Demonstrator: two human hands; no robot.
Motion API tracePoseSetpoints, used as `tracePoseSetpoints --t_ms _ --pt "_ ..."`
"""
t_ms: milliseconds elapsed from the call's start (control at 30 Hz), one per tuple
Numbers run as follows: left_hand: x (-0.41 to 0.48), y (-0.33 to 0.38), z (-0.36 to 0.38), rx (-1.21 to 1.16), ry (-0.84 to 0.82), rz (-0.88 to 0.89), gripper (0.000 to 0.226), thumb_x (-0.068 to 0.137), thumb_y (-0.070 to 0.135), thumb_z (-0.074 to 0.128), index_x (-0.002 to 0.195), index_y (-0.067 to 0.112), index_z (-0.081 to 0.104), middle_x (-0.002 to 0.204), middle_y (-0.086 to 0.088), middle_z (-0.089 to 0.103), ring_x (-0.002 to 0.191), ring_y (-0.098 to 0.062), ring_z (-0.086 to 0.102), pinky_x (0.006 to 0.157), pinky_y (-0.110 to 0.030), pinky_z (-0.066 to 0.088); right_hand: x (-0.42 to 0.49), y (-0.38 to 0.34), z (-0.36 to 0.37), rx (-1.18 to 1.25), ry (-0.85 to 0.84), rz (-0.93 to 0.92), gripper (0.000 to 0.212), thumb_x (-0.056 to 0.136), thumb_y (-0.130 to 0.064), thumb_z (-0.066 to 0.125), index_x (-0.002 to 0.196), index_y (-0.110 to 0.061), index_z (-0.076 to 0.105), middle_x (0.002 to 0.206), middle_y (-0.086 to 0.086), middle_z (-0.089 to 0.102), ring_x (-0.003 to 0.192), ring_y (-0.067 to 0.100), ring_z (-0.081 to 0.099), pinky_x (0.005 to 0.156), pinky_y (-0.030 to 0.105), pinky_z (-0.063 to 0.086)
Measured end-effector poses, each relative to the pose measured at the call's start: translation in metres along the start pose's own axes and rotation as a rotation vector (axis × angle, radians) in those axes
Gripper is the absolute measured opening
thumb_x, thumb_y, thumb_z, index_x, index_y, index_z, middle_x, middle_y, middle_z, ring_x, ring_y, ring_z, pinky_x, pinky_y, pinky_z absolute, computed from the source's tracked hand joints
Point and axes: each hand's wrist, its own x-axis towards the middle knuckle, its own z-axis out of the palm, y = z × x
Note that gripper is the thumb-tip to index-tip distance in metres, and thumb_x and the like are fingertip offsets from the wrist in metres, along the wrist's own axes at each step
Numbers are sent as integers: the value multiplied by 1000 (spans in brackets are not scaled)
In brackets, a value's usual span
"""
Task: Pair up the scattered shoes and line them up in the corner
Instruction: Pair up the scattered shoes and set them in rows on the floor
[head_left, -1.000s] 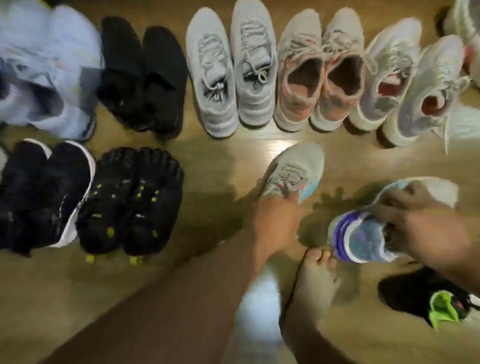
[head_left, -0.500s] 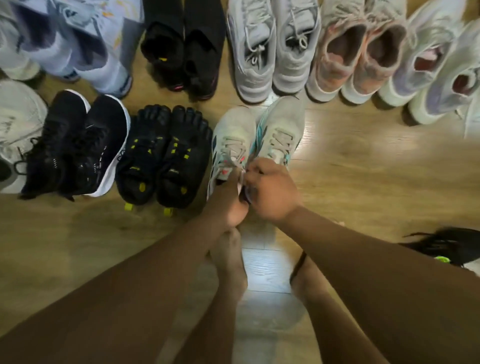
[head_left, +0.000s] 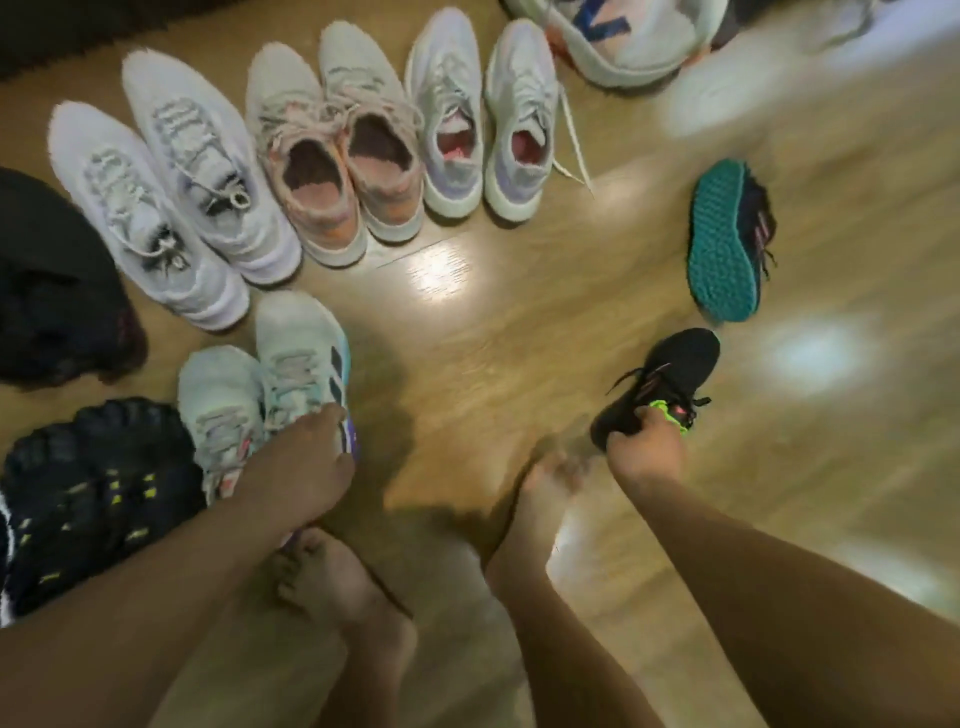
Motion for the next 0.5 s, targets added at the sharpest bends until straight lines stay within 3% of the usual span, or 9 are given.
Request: tracePoseSetpoints --t_ms 100,200,267,333,400,500 --pt "37 22 1 168 -88 35 55 95 33 50 145 15 36 128 -11 59 117 -26 56 92 -33 44 45 23 -18 -71 -155 68 59 84 -19 65 139 -6 47 133 20 53 120 38 53 105 45 44" --pt "61 55 3 177 -114 39 55 96 34 50 146 15 37 120 -12 63 108 -27 60 79 -30 43 60 31 -20 -3 -397 137 60 87 -22 69 138 -7 42 113 21 59 96 36 63 81 48 58" --pt "70 81 4 90 -115 -19 47 95 30 53 138 15 44 112 -12 66 103 -28 62 82 -32 47 65 34 -16 82 -477 195 64 92 -19 66 145 -9 31 115 21 57 96 36 65 75 47 59" --pt "75 102 6 -9 -109 -109 39 94 27 55 130 14 49 110 -11 66 100 -29 62 84 -33 49 68 36 -14 49 -478 179 58 96 -16 58 145 -8 29 121 23 56 101 39 63 80 49 58" --pt "78 119 11 -82 -120 -192 33 92 28 56 123 16 52 106 -10 66 96 -31 63 81 -35 49 71 36 -19 -82 -379 60 50 98 -14 51 145 -8 35 128 24 55 111 39 57 91 42 51" --pt "75 139 21 -163 -144 -241 24 92 30 57 113 19 53 104 -8 65 93 -28 62 78 -33 49 71 41 -32 -61 -247 -32 46 98 -13 43 144 -7 40 122 25 59 109 40 56 83 36 44"
